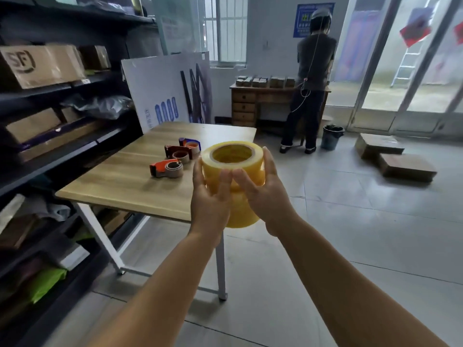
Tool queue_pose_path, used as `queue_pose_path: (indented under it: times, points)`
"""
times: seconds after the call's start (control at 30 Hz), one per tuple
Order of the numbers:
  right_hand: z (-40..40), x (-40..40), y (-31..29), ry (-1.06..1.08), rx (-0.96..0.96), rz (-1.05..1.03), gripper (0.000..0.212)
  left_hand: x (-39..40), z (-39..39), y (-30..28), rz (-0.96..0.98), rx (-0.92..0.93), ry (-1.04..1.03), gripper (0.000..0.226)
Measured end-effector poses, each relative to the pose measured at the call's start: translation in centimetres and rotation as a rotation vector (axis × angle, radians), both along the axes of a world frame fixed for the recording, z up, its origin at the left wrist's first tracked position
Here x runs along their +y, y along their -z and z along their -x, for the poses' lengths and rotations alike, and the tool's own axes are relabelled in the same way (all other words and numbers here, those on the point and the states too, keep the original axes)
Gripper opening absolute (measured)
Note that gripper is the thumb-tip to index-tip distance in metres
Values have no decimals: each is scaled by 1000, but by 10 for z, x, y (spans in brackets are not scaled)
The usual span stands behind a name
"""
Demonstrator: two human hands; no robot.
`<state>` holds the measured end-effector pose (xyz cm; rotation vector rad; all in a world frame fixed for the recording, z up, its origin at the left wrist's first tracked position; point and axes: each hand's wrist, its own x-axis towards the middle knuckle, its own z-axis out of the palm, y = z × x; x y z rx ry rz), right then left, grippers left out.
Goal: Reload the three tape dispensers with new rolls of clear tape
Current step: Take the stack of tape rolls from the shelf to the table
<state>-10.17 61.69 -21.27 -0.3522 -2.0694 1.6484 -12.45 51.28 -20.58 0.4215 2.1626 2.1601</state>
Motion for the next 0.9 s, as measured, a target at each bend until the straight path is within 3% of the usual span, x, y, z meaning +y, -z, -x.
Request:
queue_pose_path:
  times: [0.5,0.8,0.9]
  points:
    - [108,159,15,-49,-55,44,84,156,110,20,-24,-91,-22,88]
    - [191,221,25,-229,-76,68,84,216,173,28,-11,-78,-204,84]
    - [223,244,28,-333,-103,71,84,238,194,33,-37,-97,-308,73]
